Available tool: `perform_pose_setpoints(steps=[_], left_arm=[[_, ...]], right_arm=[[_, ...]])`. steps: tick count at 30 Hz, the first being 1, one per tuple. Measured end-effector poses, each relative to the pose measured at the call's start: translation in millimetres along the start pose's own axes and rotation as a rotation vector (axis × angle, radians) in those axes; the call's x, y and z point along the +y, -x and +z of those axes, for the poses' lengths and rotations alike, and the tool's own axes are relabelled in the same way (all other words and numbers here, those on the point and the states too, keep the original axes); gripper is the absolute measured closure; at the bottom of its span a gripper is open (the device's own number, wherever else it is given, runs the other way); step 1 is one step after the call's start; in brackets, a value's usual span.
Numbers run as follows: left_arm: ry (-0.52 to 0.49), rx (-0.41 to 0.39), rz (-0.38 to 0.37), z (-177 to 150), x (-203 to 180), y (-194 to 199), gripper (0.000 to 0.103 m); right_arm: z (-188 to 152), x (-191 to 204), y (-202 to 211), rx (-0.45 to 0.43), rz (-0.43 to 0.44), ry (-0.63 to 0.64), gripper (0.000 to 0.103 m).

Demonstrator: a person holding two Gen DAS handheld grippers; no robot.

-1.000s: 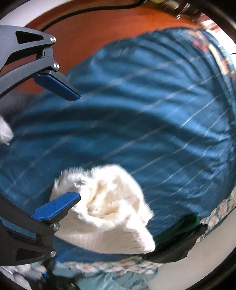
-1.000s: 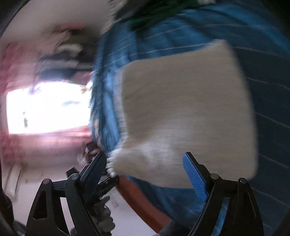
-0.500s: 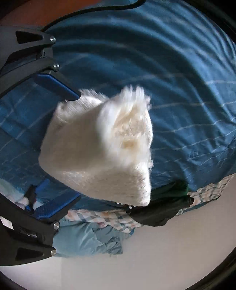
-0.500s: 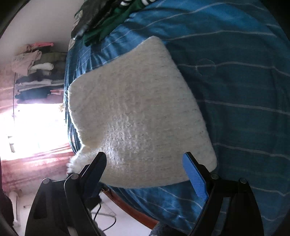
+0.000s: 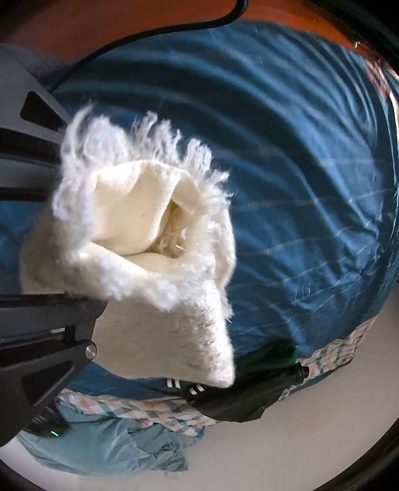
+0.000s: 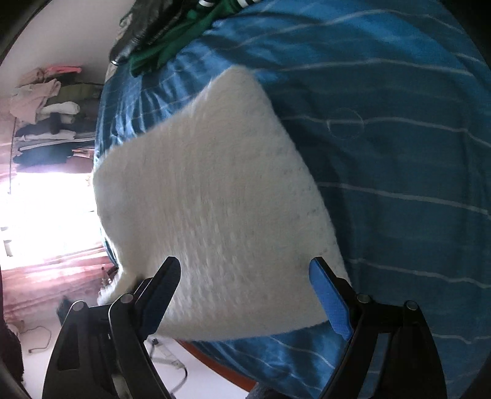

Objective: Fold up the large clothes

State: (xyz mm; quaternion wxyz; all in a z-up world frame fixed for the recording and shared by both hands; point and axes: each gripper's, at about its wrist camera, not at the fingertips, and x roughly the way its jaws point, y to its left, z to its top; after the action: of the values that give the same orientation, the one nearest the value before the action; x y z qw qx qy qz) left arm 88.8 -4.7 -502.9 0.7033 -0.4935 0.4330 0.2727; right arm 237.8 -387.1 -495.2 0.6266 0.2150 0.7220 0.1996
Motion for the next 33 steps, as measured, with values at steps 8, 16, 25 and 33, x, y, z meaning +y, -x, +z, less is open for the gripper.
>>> perform_pose_setpoints(steps=[8,16,25,33], left_arm=[[0.023,0.039,0.078,-1,46,-42,0.084],[-0.059,0.116,0.067,9,37,-13,0.069],[-0.229,-0.01,0.315,17,32,55,0.017],[-0.32,-0.048,0.387,41,9,42,0.017]], right_arm=[[18,54,-24,0.016,-0.003,0.168,0.046],[58,75,-74,0.18,-0.228,0.263,0.055],[54,158,-58,0.133,-0.036,0.387,0.054],[59,206,-184,0.2,-0.208,0.504,0.081]])
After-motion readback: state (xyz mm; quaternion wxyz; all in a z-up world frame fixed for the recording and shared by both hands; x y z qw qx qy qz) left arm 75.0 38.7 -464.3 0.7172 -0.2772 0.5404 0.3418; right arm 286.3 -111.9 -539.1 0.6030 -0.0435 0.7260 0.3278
